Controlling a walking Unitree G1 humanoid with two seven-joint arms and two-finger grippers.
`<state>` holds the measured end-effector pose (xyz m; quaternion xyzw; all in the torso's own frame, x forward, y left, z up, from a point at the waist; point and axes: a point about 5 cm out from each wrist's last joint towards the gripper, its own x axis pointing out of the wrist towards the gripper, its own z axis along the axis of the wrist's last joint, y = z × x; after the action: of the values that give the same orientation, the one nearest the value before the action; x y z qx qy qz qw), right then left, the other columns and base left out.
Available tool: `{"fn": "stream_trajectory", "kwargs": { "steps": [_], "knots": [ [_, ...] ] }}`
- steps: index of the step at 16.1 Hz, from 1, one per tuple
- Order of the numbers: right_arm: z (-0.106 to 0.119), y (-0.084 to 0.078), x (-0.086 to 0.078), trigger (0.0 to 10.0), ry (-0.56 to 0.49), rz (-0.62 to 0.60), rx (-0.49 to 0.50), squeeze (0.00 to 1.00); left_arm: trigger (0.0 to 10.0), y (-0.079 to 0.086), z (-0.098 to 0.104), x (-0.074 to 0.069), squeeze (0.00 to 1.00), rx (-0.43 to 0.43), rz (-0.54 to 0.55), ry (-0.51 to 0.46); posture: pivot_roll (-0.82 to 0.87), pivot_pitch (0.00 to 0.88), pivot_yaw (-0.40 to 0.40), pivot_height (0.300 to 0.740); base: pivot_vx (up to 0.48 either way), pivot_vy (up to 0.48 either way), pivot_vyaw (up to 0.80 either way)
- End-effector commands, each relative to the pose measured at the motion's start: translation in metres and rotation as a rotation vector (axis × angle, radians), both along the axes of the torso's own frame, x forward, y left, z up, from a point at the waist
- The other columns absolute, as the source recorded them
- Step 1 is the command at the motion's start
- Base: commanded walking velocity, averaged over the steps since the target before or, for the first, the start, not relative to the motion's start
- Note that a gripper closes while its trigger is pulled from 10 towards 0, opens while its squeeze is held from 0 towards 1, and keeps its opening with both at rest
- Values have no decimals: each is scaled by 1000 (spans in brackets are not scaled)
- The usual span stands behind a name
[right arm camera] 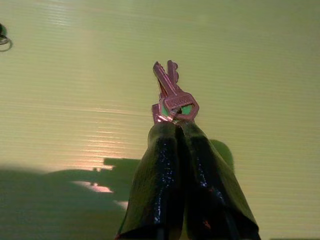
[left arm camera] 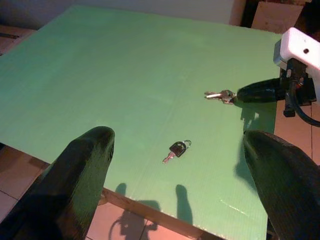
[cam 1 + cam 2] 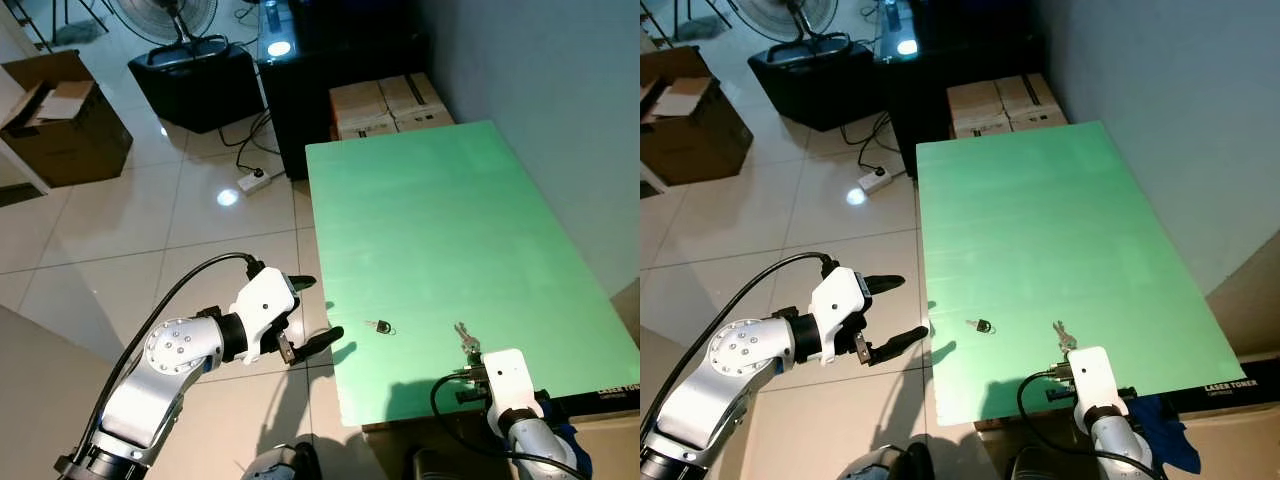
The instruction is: Hang keys on a hook
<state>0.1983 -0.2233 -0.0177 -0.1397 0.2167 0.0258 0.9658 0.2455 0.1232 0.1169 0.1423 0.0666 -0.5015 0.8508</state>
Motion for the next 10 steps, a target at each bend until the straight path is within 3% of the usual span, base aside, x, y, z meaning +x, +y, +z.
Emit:
{"fn": "stream_trajectory", "kwargs": {
  "steps": [1,2,3,4,10],
  "knots": [
    [1,3,1,0,-17,-13,-4,0,10000,1,1,-1,0,17,-16,-3,-28,132,174,740,0,0,0],
    [2,2,1,0,-25,-25,-13,0,10000,1,2,-1,0,18,-17,-5,-24,129,176,740,0,0,0],
    [2,3,1,9137,-33,-33,-10,275,10000,1,2,-1,0,19,-18,-6,-22,131,175,740,0,0,0],
    [2,5,1,10000,-46,-30,9,1000,10000,1,3,-1,0,19,-17,-6,-20,131,175,740,0,0,0],
    [13,30,1,10000,-182,-19,41,1000,10000,2,3,0,0,20,-12,-10,-20,127,170,740,0,0,0]
  ]
}}
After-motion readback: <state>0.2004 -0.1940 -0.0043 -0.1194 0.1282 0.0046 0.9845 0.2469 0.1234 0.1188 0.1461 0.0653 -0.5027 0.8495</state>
